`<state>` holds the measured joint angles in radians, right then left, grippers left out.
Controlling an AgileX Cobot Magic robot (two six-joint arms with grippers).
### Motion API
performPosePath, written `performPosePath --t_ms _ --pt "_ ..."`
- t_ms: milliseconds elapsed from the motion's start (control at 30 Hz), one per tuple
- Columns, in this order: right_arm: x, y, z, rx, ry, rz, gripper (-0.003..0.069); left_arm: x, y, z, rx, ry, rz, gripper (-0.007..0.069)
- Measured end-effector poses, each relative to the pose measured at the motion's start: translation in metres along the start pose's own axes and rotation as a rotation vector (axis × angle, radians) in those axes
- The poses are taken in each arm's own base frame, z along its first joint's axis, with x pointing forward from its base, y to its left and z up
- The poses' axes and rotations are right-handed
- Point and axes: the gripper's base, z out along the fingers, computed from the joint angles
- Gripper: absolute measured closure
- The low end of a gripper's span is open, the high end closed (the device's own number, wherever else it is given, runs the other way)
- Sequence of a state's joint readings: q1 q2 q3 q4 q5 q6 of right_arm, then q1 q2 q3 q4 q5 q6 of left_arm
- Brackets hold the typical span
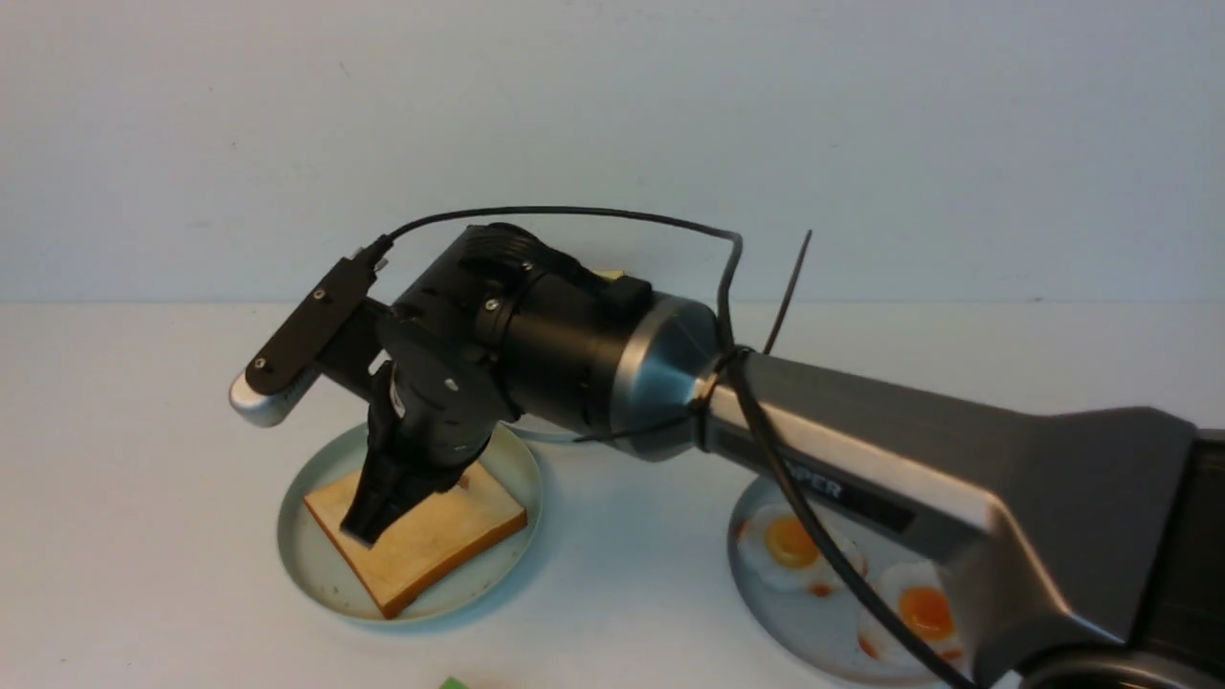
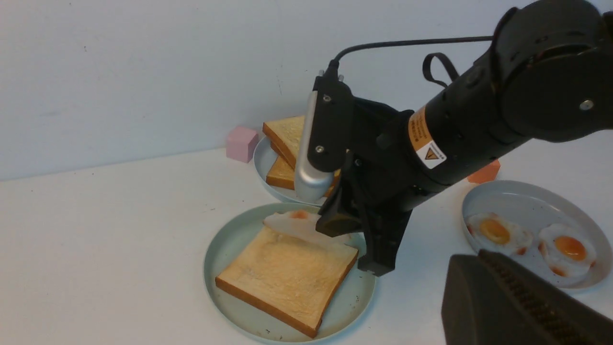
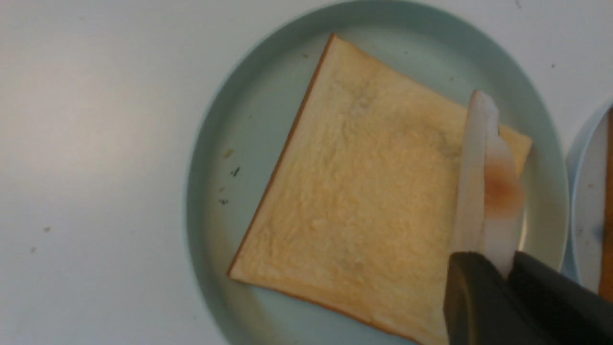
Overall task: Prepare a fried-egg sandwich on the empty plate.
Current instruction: Use the right arm to place the fried egg on the slice of bread in the middle
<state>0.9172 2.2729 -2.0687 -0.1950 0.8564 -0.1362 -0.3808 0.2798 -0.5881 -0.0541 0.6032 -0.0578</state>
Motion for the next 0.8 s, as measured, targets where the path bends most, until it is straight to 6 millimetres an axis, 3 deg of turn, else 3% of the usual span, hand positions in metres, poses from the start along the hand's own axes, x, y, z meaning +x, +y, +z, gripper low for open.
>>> performPosePath --t_ms 333,533,667,800 --pt "0.007 0.003 0.03 0.033 0.029 -0.047 0.0595 0.0 0.0 0.0 0.0 -0.001 -0.002 0.0631" --pt "0.007 0.004 0.031 0.024 0.026 -0.039 0.0575 0.0 0.0 0.0 0.001 -0.001 -0.004 0.063" --pt "0.007 0.007 0.031 -0.008 0.028 -0.009 0.0475 0.0 0.0 0.0 0.002 -0.001 -0.004 0.063" --pt "0.009 0.013 0.031 -0.076 0.048 0.05 0.0226 0.0 0.0 0.0 0.002 0.001 -0.004 0.0628"
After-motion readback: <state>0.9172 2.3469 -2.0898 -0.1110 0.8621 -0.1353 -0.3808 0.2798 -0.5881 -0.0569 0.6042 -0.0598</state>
